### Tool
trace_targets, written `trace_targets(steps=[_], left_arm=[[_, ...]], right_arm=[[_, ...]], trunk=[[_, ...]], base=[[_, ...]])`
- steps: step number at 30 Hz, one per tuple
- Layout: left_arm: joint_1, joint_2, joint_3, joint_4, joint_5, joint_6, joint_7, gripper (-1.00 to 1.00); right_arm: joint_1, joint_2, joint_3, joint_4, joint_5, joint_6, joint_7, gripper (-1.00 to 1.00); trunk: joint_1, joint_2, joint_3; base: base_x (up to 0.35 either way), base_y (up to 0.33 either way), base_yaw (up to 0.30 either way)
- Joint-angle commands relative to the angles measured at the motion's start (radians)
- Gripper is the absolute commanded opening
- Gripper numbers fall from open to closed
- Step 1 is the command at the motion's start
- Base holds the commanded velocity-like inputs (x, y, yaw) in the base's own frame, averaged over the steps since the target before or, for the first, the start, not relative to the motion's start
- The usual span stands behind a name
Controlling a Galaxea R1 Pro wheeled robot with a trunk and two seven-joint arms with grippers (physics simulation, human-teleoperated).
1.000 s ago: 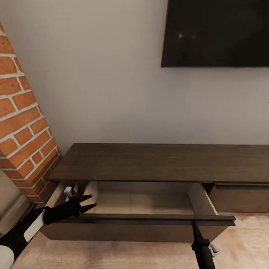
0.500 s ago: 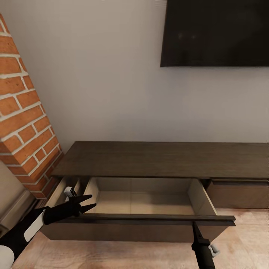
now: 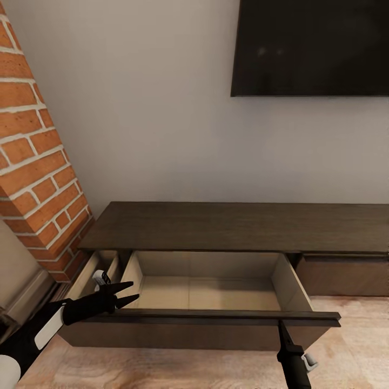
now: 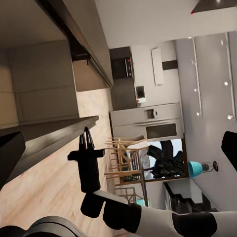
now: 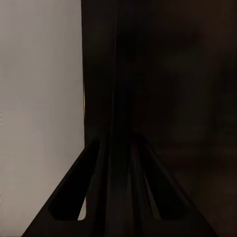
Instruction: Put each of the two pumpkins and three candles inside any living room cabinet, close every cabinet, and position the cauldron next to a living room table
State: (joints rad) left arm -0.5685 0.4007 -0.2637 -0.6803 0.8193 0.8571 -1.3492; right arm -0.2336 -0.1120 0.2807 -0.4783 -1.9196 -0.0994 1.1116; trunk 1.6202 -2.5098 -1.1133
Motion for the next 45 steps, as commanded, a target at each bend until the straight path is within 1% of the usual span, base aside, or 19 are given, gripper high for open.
trace_targets(steps=[1, 45], left_arm=[[-0.001, 0.001, -0.004, 0.000, 0.006, 0.010, -0.002, 1.00], [-0.001, 0.001, -0.004, 0.001, 0.006, 0.010, -0.002, 1.00]], right_arm=[[-0.001, -0.002, 0.003, -0.002, -0.010, -0.009, 0.011, -1.00], [-0.001, -0.002, 0.002, -0.002, -0.009, -0.009, 0.011, -1.00]], trunk=[[0.000, 0.000, -0.001], [0.000, 0.000, -0.001]], base=[[-0.029, 0.000, 0.000], [-0.046, 0.000, 0.000]])
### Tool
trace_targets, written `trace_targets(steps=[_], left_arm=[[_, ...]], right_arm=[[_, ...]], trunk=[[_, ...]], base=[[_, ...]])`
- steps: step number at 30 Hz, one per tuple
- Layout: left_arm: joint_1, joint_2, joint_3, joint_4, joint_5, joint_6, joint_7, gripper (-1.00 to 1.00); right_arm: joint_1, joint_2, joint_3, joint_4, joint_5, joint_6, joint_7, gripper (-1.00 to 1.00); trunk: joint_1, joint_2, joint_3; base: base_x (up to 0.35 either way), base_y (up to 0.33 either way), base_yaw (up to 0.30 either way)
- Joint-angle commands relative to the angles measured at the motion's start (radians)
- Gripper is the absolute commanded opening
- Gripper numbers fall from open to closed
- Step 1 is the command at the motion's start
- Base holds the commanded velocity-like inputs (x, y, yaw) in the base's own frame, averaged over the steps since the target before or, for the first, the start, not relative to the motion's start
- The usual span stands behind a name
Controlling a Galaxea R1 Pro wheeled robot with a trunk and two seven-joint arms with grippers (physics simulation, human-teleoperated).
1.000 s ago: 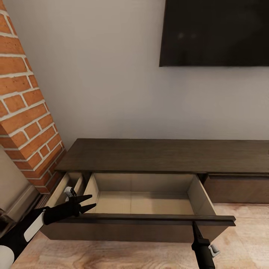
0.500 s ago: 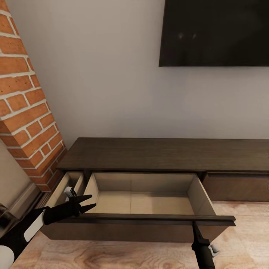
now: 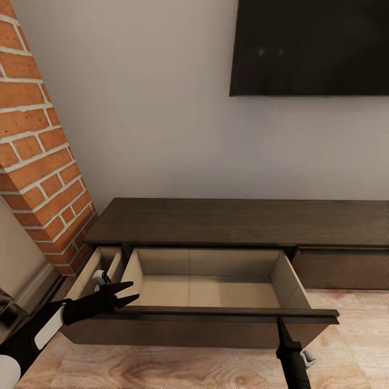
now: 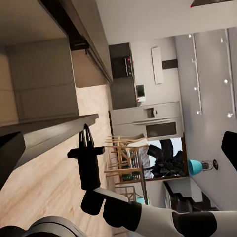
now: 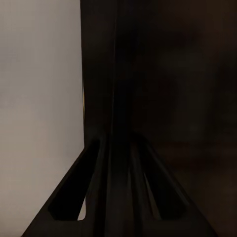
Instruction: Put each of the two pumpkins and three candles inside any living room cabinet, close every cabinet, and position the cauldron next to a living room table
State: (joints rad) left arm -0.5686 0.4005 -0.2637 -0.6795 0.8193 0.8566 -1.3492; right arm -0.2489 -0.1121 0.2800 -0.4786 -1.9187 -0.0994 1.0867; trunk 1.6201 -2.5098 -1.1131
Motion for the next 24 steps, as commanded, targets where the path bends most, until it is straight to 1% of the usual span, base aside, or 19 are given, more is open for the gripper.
trace_targets(steps=[1, 9, 10, 21, 24], left_arm=[[0.000, 0.001, -0.005, 0.000, 0.006, 0.010, -0.002, 1.00], [0.000, 0.001, -0.005, 0.000, 0.006, 0.010, -0.002, 1.00], [0.000, 0.001, -0.005, 0.000, 0.006, 0.010, -0.002, 1.00], [0.000, 0.001, -0.004, 0.000, 0.006, 0.010, -0.002, 1.00], [0.000, 0.001, -0.005, 0.000, 0.006, 0.010, -0.002, 1.00]], right_arm=[[0.014, -0.001, 0.003, -0.002, -0.010, -0.009, 0.036, -1.00], [0.014, -0.001, 0.004, -0.002, -0.011, -0.009, 0.036, -1.00], [0.014, -0.001, 0.004, -0.002, -0.010, -0.009, 0.036, 1.00], [0.014, -0.001, 0.002, -0.002, -0.012, -0.008, 0.036, 1.00], [0.014, -0.001, 0.003, -0.002, -0.011, -0.008, 0.036, 1.00]], trunk=[[0.000, 0.000, -0.001], [0.000, 0.000, -0.001], [0.000, 0.000, -0.001], [0.000, 0.000, -0.001], [0.000, 0.000, -0.001]], base=[[-0.009, 0.000, 0.000], [-0.002, 0.000, 0.000], [0.000, 0.000, 0.000], [-0.001, 0.000, 0.000], [-0.082, 0.000, 0.000]])
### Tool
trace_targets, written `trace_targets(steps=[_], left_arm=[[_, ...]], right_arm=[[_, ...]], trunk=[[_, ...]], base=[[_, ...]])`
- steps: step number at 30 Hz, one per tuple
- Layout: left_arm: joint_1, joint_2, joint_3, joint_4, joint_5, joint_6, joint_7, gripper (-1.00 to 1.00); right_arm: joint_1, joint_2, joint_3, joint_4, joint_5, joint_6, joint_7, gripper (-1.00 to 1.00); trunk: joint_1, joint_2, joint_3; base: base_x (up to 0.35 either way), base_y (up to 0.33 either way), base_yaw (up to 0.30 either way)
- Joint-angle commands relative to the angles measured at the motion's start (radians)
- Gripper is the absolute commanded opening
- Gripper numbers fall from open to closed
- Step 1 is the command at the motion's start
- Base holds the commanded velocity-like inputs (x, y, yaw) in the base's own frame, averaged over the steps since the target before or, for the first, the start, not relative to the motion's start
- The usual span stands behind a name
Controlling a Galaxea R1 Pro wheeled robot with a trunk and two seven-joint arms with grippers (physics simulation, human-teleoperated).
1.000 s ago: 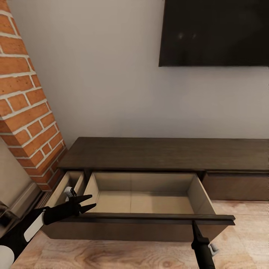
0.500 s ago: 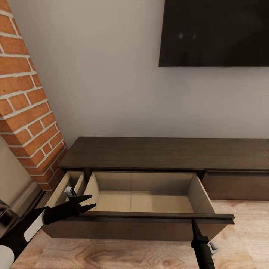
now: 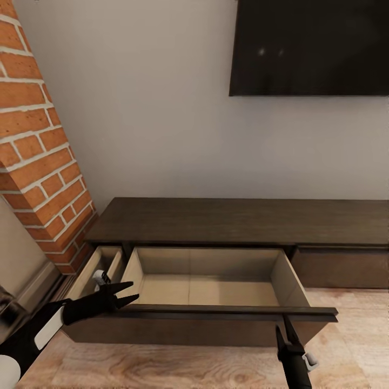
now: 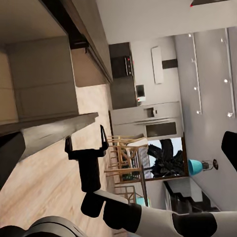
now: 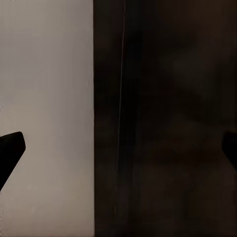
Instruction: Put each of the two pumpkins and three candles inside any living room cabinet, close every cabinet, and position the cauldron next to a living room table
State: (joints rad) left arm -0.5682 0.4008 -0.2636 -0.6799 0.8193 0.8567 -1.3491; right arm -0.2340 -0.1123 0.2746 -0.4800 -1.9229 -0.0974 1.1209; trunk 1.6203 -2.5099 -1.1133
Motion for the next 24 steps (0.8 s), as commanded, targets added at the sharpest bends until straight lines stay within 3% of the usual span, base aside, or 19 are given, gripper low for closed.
trace_targets(steps=[1, 13, 24], left_arm=[[-0.001, 0.001, -0.005, 0.000, 0.006, 0.010, -0.002, 1.00], [-0.001, 0.001, -0.004, 0.000, 0.006, 0.010, -0.002, 1.00], [-0.001, 0.002, -0.001, -0.001, 0.006, 0.011, -0.004, 1.00]], right_arm=[[-0.001, -0.001, 0.008, 0.000, -0.007, -0.010, 0.002, 1.00], [-0.001, -0.002, 0.009, -0.001, -0.007, -0.002, -0.006, 1.00], [-0.001, -0.003, 0.010, -0.002, -0.006, 0.136, -0.010, 1.00]], trunk=[[0.000, 0.000, -0.001], [0.000, 0.000, -0.001], [0.000, 0.000, -0.001]], base=[[-0.195, 0.000, 0.000], [-0.273, 0.000, 0.000], [-0.205, 0.000, 0.000]])
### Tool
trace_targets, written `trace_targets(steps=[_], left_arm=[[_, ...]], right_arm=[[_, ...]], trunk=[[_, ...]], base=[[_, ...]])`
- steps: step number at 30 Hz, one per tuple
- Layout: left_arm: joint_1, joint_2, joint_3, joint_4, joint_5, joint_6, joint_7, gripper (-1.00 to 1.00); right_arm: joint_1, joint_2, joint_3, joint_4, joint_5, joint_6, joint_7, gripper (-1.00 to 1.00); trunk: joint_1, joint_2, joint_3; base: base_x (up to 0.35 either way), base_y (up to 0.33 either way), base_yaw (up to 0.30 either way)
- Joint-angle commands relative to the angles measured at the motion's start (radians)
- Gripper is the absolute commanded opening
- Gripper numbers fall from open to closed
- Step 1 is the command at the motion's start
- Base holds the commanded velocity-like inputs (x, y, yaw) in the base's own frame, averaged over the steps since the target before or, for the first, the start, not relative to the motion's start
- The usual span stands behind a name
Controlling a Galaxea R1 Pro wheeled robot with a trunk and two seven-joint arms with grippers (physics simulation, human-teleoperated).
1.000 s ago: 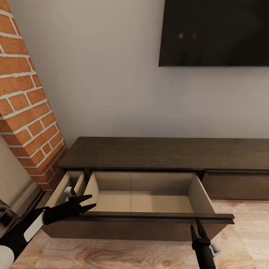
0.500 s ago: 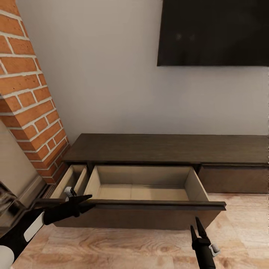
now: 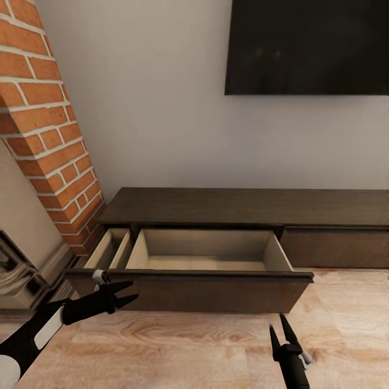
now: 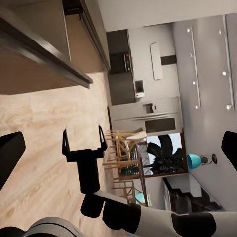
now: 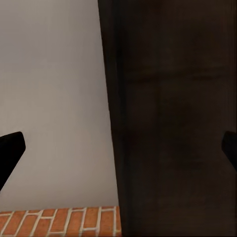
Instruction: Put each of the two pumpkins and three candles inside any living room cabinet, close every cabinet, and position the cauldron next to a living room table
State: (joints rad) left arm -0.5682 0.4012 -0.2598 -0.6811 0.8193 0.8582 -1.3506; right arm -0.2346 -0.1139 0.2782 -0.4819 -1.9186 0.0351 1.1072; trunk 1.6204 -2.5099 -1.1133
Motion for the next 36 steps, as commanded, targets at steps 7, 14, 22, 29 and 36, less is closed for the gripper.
trace_targets(steps=[7, 14, 22, 29, 36], left_arm=[[-0.001, 0.002, -0.003, 0.000, 0.007, 0.011, -0.003, 1.00], [-0.001, 0.009, -0.002, 0.010, 0.003, 0.012, -0.112, 1.00], [-0.001, 0.013, -0.013, 0.005, -0.006, 0.014, -0.176, 1.00], [-0.001, 0.011, -0.015, 0.002, -0.009, 0.015, -0.171, 1.00], [-0.001, 0.013, -0.015, 0.001, -0.010, 0.015, -0.171, 1.00]], right_arm=[[-0.001, -0.003, 0.011, -0.001, -0.010, 0.068, 0.000, 1.00], [0.000, -0.003, 0.011, -0.001, -0.010, 0.101, 0.000, 1.00], [-0.001, -0.004, 0.013, -0.001, -0.010, 0.113, 0.000, 1.00], [-0.002, -0.003, 0.013, -0.001, -0.010, 0.158, -0.004, 1.00], [-0.002, -0.001, 0.013, 0.000, -0.010, 0.161, -0.005, 1.00]], trunk=[[-0.001, 0.000, -0.001], [-0.001, 0.000, -0.001], [-0.001, 0.000, -0.001], [-0.002, 0.001, 0.015], [-0.006, 0.002, 0.042]], base=[[-0.125, 0.000, 0.000], [-0.010, 0.000, 0.000], [0.000, 0.000, 0.000], [0.000, 0.000, 0.000], [0.000, 0.000, 0.000]])
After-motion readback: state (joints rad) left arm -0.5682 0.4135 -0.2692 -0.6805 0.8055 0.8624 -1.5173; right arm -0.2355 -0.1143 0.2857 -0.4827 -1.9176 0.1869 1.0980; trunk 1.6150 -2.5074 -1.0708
